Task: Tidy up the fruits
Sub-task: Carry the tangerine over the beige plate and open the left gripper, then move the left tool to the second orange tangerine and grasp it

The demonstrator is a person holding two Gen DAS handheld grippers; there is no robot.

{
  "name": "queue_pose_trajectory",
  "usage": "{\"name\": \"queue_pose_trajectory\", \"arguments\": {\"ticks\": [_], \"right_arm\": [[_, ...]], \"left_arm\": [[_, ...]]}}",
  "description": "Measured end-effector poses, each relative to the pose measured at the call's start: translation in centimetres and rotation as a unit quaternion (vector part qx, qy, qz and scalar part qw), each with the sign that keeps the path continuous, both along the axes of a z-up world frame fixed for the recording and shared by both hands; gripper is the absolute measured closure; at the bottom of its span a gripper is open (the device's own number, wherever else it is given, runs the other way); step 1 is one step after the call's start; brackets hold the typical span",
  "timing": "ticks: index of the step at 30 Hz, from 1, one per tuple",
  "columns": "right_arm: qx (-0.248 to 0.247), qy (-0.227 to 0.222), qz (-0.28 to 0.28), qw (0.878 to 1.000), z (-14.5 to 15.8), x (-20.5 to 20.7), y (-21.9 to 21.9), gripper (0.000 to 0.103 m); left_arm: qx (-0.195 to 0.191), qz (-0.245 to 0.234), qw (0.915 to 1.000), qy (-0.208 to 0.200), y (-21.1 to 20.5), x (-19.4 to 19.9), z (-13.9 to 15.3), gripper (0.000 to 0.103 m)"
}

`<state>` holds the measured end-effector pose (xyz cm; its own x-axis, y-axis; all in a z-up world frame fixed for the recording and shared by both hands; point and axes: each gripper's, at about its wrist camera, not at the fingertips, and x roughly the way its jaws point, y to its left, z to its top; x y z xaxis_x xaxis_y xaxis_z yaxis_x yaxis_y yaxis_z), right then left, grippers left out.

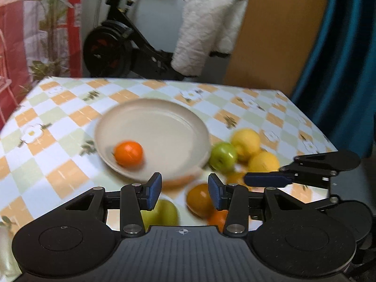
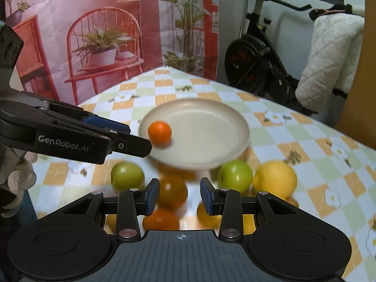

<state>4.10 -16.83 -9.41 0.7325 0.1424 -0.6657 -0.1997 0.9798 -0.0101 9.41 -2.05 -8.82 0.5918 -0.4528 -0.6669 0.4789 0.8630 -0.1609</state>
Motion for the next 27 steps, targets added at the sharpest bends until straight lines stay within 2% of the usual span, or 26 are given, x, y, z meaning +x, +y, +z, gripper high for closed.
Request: {"name": "queue_pose_trajectory", "arguments": {"ticks": [8,15,21,27], "right_arm": [[0.02,0.027,-0.006,0.999,-2.4,-2.6,-0.4,0.068],[0.027,0.03,-0.002,0.999,-2.9,-2.7,-0.3,0.068],[0.023,0.032,0.002,0.999,-3.3,-2.6,-0.2,0.068],[0.017,0.028,0.009,0.999,-3.5,-2.3,0.1,0.068]], "left_arm": [[-0.004,-0.012,0.9994,0.033,-0.4,-1.8,-2.1,0.057],[0.002,-0.022,0.9987,0.047,-0.8,-2.3,-3.2,0.061],[-0.007,-0.021,0.9978,0.062,-0.8,-1.7,-3.7,0.061],[-0.039,-0.023,0.9948,0.092,-1.5,-0.7,-4.5,0.061]]}}
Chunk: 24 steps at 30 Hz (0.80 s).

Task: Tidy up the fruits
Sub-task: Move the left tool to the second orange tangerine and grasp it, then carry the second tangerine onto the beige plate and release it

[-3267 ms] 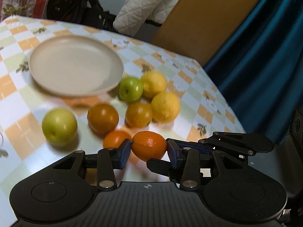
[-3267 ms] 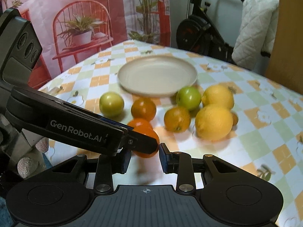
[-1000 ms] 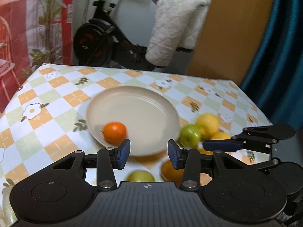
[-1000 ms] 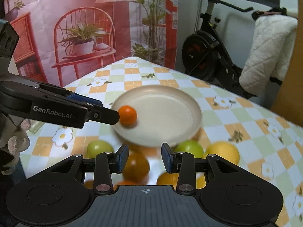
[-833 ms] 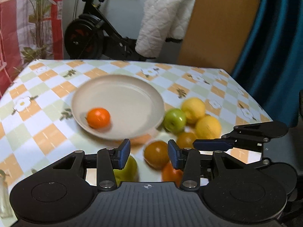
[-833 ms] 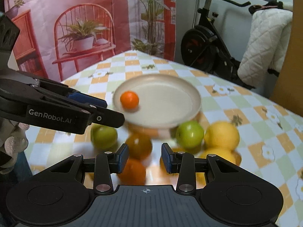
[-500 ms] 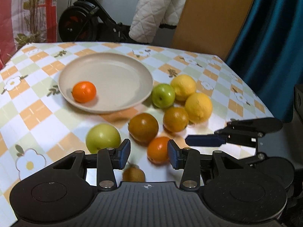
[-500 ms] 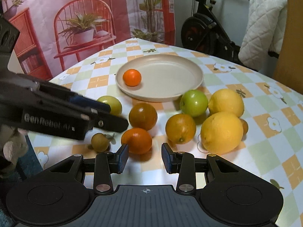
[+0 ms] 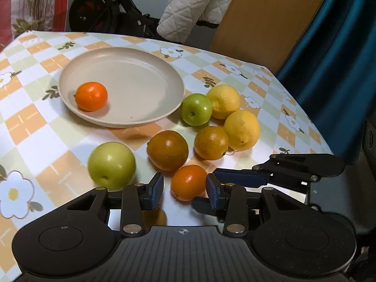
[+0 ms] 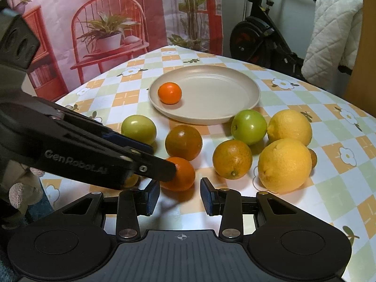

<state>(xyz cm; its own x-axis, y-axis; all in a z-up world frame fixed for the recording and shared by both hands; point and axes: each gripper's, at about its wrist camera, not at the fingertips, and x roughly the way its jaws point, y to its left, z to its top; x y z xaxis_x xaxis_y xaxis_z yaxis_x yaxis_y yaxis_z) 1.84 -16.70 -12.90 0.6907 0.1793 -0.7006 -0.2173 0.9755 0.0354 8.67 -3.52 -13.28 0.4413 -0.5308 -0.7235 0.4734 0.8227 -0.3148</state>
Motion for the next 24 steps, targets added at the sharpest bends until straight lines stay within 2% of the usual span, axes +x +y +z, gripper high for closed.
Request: {"name": "queue_pose_trajectory", "arguments": {"ticks": [10,24], "right_arm": [[0.004,-0.007,0.007,1.0,-0.4,0.4,0.2,0.069],[-0.007,-0.028,0.007,1.0,0.6,-0.2,0.5,0.071]], "left_arm": [[-0.013,-0.002,0.9997,0.02,-0.4,0.4,-0.8,0.062],[-0.017,-0.005,0.9998,-0.003,-0.2,0.1,0.5,0.062]]}}
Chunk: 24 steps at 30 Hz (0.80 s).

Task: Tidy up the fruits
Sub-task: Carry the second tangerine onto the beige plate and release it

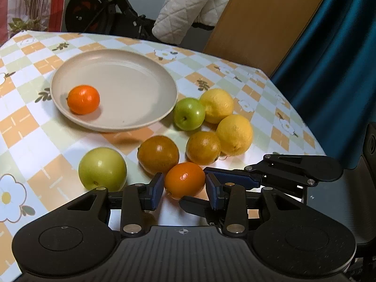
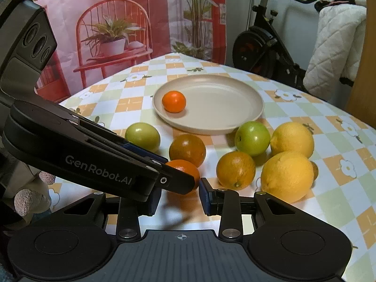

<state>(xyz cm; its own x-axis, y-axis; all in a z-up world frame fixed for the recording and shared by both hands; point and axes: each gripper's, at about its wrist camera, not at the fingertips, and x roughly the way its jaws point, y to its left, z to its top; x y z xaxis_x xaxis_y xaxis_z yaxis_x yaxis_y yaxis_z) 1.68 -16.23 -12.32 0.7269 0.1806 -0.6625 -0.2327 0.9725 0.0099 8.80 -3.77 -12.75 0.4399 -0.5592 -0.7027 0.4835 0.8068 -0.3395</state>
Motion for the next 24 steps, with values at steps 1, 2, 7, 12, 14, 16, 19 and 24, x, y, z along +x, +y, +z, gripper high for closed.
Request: {"name": "queue_pose_trajectory", "arguments": {"ticks": [1,2,7,12,14,16,19,24], "right_arm": [[-0.001,-0.004,0.0,1.0,0.3,0.0,0.1,0.071],[-0.003,-0.008,0.001,1.0,0.6,0.0,0.1,0.071],[-0.015,-0.027,0.009,0.999,2.3,0.5,0.5,0.071],[-0.027,-0.039,0.024,0.999,4.0,2.6,0.8,0.071],[-0.032,-0.041,0.031,0.998,4.4,3.9,1.0,0.071],[-0.04,-0.04,0.038,0.998,4.6,5.4,1.2,0.071],[-0.048,-0.035,0.048,0.997,4.5,7.6,1.6,0.071],[-0.047,-0.002,0.058,0.997,3.3,11.0,2.0,0.071]], "left_arm": [[-0.002,0.0,1.0,-0.003,0.1,0.0,0.3,0.062],[-0.004,0.0,1.0,-0.008,0.2,-0.1,0.7,0.062],[-0.008,0.006,0.9995,-0.03,0.7,0.4,2.5,0.062],[-0.008,0.018,0.9988,-0.045,1.3,2.1,4.0,0.062],[-0.007,0.023,0.9986,-0.048,1.6,3.1,4.3,0.062],[-0.007,0.029,0.9985,-0.046,1.8,4.3,4.5,0.062],[-0.005,0.039,0.9986,-0.036,2.4,6.2,4.2,0.062],[0.005,0.05,0.9987,-0.008,3.0,8.9,2.7,0.062]]}}
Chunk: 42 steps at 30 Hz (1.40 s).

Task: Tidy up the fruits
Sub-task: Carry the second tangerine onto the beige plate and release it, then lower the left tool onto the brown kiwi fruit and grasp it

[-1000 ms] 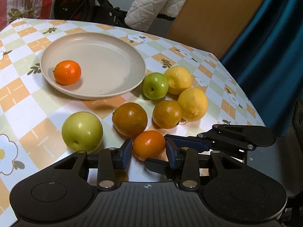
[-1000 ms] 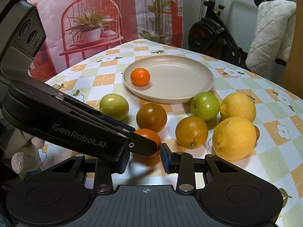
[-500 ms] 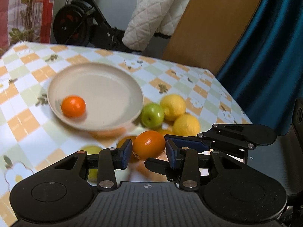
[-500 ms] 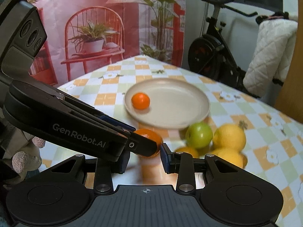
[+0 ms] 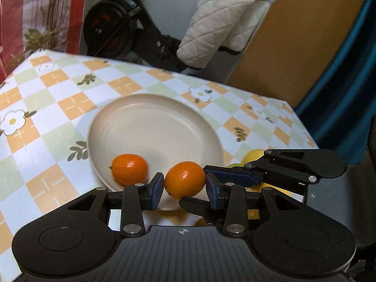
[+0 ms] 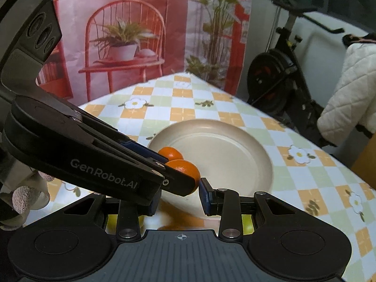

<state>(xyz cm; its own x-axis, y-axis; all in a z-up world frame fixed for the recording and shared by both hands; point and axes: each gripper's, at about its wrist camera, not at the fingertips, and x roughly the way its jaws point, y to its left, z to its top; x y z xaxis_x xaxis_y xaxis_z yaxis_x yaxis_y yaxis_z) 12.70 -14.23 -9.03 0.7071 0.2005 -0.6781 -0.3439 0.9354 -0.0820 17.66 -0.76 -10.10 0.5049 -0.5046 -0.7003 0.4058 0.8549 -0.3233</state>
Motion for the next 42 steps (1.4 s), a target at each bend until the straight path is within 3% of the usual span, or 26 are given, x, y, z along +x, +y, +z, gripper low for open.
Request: {"name": "queue_pose_trajectory", "arguments": {"ticks": [6,18,22,31,42], "right_arm": [[0.005,0.036,-0.001,0.999,-1.7,2.5,0.4,0.071],[0.014,0.058,-0.016,0.998,-2.8,3.8,0.1,0.068],[0.015,0.048,-0.027,0.998,-2.2,3.1,-0.6,0.065],[0.036,-0.014,-0.068,0.997,1.0,-1.6,-3.7,0.065],[0.043,-0.061,-0.105,0.992,0.6,-8.1,-4.7,0.066]], "left_arm": [[-0.002,0.012,0.9995,0.031,0.6,1.9,-1.8,0.062],[0.018,0.023,0.9993,0.023,0.4,2.3,-2.4,0.061],[0.023,0.032,0.9992,0.012,0.9,2.0,-1.6,0.061],[0.072,0.026,0.9947,-0.069,0.9,-3.0,2.4,0.061],[0.095,0.054,0.9911,-0.075,0.3,-10.2,0.8,0.061]]}}
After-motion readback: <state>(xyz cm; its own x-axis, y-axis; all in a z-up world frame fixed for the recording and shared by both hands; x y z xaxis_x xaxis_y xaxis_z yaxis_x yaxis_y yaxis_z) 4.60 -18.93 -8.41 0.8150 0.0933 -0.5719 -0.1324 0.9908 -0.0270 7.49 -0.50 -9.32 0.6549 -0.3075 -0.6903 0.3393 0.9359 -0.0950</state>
